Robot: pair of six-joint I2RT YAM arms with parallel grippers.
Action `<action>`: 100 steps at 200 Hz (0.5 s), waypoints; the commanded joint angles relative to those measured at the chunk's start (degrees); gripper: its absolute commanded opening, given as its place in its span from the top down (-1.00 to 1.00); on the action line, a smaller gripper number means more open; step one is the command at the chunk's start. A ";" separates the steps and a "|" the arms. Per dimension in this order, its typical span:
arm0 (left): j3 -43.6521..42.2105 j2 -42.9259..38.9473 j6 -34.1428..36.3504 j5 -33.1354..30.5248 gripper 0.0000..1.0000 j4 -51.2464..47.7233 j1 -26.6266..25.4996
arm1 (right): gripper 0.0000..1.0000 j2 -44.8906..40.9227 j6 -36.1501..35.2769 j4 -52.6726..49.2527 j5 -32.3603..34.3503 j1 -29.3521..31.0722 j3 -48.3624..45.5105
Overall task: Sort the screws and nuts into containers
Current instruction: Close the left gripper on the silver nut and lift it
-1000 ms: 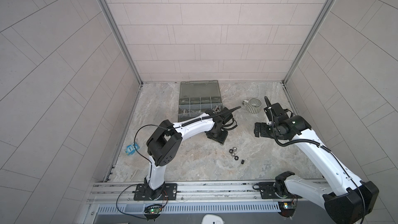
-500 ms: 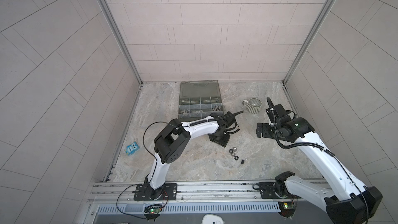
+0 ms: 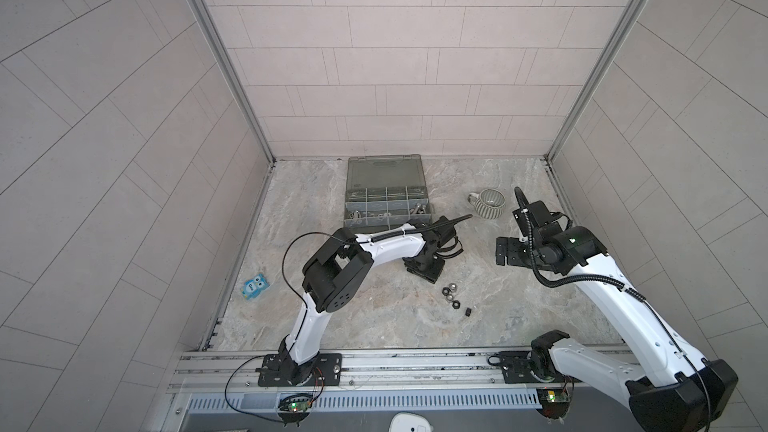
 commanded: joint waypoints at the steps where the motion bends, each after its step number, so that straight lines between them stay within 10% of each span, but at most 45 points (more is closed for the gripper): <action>1: 0.84 2.45 0.76 -0.78 0.04 -0.65 -0.30 | -0.99 -0.11 -0.07 -1.31 1.56 -0.18 -0.39; 100: 1.85 2.87 2.35 -0.64 0.49 -2.78 -0.27 | -0.99 0.68 -0.97 -1.04 0.98 -0.97 0.32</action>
